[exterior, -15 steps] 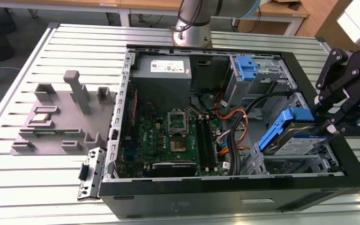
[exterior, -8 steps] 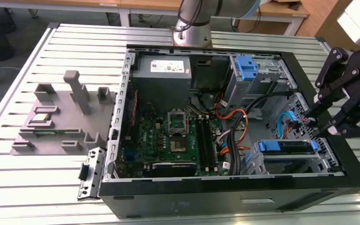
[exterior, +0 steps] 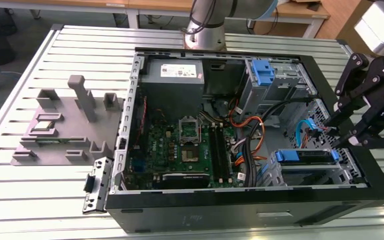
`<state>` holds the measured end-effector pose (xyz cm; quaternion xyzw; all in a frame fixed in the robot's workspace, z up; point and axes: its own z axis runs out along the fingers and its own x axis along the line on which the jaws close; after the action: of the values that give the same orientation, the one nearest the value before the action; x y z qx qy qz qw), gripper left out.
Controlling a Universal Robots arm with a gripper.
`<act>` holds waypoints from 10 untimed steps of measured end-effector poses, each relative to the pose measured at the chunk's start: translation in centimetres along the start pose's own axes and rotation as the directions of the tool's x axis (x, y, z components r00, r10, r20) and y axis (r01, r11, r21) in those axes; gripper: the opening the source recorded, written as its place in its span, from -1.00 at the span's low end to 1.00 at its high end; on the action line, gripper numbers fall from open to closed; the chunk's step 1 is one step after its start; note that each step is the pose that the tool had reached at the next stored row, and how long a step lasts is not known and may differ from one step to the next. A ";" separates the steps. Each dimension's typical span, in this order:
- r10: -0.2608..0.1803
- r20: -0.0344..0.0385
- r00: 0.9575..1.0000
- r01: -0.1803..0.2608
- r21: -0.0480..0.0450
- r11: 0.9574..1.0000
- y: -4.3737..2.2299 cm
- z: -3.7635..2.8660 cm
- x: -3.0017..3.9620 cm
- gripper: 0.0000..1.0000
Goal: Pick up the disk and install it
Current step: 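Insert the disk into the insertion slot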
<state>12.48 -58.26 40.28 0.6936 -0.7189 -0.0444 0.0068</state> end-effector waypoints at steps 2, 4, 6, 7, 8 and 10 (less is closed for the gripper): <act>-0.004 0.000 1.000 0.004 0.003 1.000 0.12 0.26 0.01 -0.15; -0.007 0.000 1.000 0.007 0.005 1.000 0.18 0.56 0.03 -0.15; -0.009 0.000 1.000 0.009 0.009 1.000 0.17 0.76 0.04 -0.15; -0.012 0.002 1.000 0.012 0.012 1.000 0.17 0.79 0.05 -0.15; -0.017 0.004 1.000 0.017 0.016 1.000 0.17 0.82 0.05 -0.15; -0.026 0.010 1.000 0.026 0.022 0.999 0.18 0.90 0.05 -0.15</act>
<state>12.23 -58.25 39.40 0.7027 -0.7104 -0.0399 -0.0050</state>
